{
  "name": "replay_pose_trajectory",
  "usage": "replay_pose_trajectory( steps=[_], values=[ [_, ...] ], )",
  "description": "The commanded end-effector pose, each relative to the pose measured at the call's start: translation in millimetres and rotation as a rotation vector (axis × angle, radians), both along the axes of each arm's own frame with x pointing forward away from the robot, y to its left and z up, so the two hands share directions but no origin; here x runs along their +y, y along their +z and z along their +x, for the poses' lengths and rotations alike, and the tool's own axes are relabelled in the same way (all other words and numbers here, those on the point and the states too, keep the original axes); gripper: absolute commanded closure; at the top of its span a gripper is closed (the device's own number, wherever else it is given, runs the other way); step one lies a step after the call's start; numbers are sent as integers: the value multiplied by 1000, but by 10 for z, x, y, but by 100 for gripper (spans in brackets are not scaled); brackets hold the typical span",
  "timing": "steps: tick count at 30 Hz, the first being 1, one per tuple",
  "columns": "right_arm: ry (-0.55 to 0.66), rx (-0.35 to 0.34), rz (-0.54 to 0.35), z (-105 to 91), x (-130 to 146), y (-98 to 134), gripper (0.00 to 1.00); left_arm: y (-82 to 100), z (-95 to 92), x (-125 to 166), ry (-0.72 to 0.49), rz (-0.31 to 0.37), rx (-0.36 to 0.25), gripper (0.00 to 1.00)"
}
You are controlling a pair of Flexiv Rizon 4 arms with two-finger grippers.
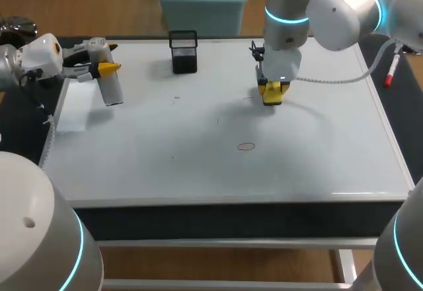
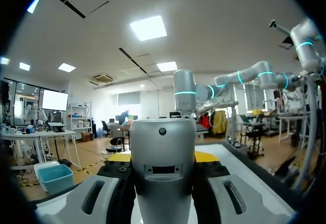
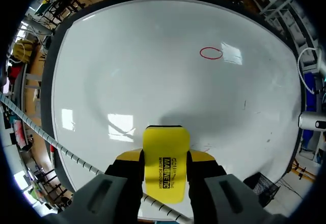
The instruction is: Pick up the inspection probe, press it on each red-marked spot on the whiteboard one by one, put down the probe, pick up the eraser, and wipe off all the red marks.
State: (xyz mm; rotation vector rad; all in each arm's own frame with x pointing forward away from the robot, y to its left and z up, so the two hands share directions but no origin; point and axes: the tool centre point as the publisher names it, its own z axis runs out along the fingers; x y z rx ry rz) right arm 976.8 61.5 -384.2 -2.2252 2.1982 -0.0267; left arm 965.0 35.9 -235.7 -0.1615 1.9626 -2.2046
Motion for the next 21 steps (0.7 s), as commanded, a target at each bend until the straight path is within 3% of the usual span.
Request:
replay_pose_trajectory(
  steps=[1,8,14,21],
  values=[
    [23,-27,-3,-62,50,239,100,15,-14,-7,4,1,-2,100],
    [41,-23,41,-12,364,251,100,15,-14,-7,4,1,-2,100],
    [81,3,67,27,771,122,100,15,-14,-7,4,1,-2,100],
    [91,21,63,94,970,-44,100,15,-14,-7,4,1,-2,100]
  ],
)
